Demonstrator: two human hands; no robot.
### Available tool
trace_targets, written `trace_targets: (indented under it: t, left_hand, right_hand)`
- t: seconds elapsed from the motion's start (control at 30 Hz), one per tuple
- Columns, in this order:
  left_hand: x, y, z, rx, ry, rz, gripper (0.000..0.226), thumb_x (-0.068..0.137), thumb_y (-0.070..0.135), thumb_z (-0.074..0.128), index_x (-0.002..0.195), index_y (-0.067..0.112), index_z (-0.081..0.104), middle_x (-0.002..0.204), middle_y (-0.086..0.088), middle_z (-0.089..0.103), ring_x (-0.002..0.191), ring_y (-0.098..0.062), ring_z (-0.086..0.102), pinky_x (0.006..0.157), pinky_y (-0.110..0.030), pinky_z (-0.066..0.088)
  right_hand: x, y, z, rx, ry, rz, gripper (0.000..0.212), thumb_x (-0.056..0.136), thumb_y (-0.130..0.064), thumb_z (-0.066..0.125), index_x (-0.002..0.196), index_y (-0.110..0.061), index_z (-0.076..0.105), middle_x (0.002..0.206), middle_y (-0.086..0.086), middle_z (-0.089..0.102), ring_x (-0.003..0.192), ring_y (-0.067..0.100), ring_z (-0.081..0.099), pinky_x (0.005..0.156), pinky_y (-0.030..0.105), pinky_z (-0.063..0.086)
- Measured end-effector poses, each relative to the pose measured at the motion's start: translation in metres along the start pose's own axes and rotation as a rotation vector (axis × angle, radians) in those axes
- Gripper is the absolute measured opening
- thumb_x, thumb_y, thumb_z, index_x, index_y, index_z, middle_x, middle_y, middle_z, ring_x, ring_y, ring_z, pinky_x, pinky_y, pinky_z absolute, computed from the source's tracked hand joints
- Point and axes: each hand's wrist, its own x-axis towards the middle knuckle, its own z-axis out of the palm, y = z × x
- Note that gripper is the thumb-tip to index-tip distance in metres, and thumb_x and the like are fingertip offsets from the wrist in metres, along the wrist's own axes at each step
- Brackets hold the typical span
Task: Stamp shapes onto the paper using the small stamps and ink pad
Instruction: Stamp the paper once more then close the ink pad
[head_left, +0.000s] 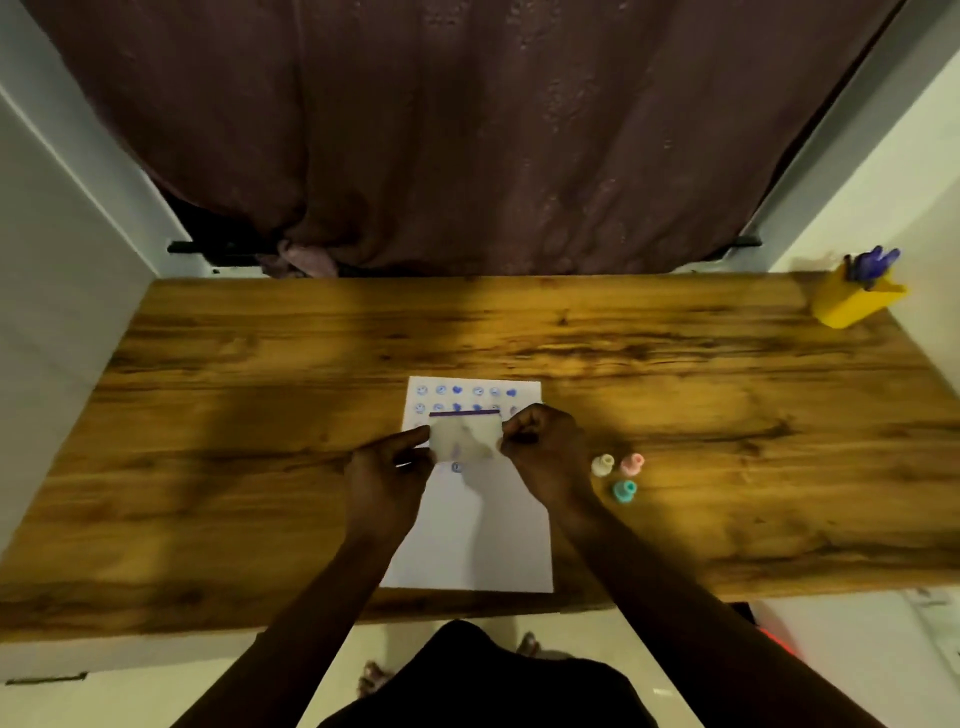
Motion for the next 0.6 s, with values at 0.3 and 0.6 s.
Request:
trace_targets:
  t: [0.3, 0.6]
  left_hand:
    - [0.019, 0.028, 0.109, 0.164, -0.067, 0.049, 0.037, 0.087, 0.011, 0.076, 0.123, 0.019, 0.072, 0.124, -0.005, 0.074, 0.113, -0.022, 0.071, 0.103, -0.037, 0.053]
    - [0.037, 0.04, 0.182, 0.307, -0.118, 0.084, 0.035, 0.088, 0.009, 0.073, 0.123, 0.012, 0.072, 0.124, -0.008, 0.074, 0.115, -0.023, 0.07, 0.094, -0.034, 0.06]
  right_hand:
    - [0.04, 0.042, -0.088, 0.029, 0.105, 0.089, 0.015, 0.079, 0.0, 0.076, 0.085, -0.013, 0.071, 0.09, 0.002, 0.074, 0.073, 0.01, 0.067, 0.058, 0.021, 0.054]
    - [0.086, 0.078, -0.132, -0.003, 0.1, 0.122, 0.017, 0.074, 0.003, 0.078, 0.084, -0.009, 0.073, 0.08, -0.006, 0.069, 0.072, -0.002, 0.06, 0.059, 0.012, 0.043]
